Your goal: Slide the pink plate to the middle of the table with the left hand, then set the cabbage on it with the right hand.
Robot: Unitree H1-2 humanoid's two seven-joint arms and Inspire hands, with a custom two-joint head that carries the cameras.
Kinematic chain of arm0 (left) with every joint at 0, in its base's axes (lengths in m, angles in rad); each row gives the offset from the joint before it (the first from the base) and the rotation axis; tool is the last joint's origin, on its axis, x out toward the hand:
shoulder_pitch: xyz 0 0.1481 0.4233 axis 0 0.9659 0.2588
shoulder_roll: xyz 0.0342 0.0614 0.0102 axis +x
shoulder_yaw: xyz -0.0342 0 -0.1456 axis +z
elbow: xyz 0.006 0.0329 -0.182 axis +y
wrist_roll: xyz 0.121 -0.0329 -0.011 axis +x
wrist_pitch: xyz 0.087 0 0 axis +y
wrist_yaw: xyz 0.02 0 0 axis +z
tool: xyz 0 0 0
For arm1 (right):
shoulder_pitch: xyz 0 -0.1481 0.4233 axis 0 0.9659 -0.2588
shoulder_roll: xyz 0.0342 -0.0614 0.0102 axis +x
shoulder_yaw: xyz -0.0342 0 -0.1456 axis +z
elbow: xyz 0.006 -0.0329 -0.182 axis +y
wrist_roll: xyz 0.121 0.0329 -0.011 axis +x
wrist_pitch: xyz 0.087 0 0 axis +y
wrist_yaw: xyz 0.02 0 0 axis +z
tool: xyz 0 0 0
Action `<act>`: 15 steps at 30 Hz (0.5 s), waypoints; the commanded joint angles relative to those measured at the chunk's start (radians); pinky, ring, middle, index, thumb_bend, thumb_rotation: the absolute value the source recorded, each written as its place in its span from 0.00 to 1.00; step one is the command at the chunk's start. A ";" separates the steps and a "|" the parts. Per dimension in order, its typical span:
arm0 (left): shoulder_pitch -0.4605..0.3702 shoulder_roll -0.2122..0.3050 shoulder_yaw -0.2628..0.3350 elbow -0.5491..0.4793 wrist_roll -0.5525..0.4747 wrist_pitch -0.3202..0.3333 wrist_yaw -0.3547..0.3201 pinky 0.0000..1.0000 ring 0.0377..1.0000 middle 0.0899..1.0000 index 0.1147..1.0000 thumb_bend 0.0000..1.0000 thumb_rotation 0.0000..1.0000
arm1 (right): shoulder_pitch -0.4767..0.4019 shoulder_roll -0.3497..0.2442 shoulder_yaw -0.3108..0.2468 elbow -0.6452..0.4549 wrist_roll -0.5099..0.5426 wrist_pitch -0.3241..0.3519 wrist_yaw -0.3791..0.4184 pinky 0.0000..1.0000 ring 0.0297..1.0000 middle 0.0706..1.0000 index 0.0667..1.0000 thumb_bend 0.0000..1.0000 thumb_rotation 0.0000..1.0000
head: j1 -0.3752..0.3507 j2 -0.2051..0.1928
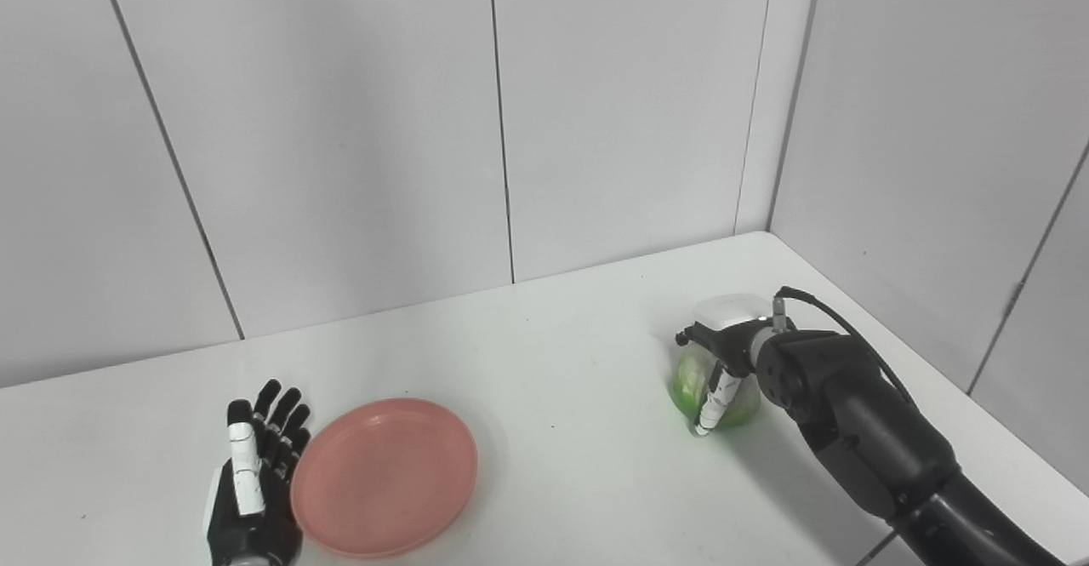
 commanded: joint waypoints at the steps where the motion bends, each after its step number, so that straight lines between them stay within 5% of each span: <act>1: 0.002 -0.003 0.002 -0.005 -0.010 0.027 -0.001 1.00 0.95 0.93 0.92 0.89 0.90 | -0.044 -0.029 0.004 0.009 -0.013 0.028 0.002 0.58 0.82 0.91 0.85 1.00 0.27 | 0.002 0.002; 15: 0.001 0.001 0.008 0.002 -0.037 0.037 -0.002 1.00 0.93 0.93 0.92 0.90 0.87 | -0.022 -0.026 0.004 0.073 0.051 0.042 -0.011 0.59 0.84 0.96 0.85 1.00 0.28 | 0.005 0.014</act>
